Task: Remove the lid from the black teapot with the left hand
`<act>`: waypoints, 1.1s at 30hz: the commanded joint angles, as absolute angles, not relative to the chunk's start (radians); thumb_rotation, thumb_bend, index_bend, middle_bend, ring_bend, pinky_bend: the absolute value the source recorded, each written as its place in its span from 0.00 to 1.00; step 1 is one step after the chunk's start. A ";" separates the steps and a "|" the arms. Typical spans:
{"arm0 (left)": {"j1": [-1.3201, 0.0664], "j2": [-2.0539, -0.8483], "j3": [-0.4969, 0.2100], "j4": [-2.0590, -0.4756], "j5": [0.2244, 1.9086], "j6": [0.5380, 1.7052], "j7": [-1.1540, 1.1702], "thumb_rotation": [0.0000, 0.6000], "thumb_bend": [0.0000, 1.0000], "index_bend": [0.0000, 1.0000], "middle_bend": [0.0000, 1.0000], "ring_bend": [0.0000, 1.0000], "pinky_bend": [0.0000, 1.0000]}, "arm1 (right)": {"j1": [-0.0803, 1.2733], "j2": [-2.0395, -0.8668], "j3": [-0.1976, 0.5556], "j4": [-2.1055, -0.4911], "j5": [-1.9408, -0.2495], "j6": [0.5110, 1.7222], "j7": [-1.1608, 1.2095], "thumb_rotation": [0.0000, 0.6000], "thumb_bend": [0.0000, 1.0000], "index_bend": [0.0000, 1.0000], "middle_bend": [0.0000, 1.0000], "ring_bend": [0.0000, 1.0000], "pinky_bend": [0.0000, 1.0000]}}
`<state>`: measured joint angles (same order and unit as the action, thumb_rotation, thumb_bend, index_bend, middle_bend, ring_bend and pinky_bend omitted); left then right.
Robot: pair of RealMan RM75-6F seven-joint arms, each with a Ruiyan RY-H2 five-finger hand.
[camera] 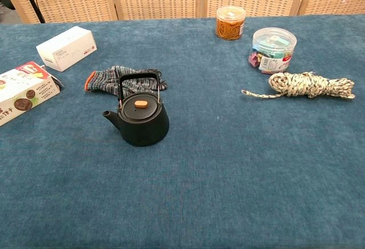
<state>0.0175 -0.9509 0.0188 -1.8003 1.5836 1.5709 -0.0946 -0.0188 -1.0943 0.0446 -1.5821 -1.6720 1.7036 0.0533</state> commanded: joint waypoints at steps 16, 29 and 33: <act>-0.102 -0.968 -0.015 -1.857 1.622 1.432 -0.030 1.00 0.09 0.04 0.00 0.00 0.00 | -0.019 -1.086 0.038 -1.595 -1.677 1.696 0.064 1.00 0.07 0.00 0.00 0.00 0.00; -0.449 -1.190 -0.184 -2.016 1.290 1.046 0.432 1.00 0.12 0.36 0.00 0.00 0.00 | -0.013 -1.063 0.047 -1.589 -1.649 1.682 0.142 1.00 0.07 0.00 0.00 0.00 0.00; -0.518 -1.280 -0.194 -2.053 1.132 1.030 0.582 1.00 0.22 0.36 0.00 0.00 0.00 | -0.011 -1.060 0.048 -1.585 -1.643 1.675 0.151 1.00 0.07 0.00 0.00 0.00 0.00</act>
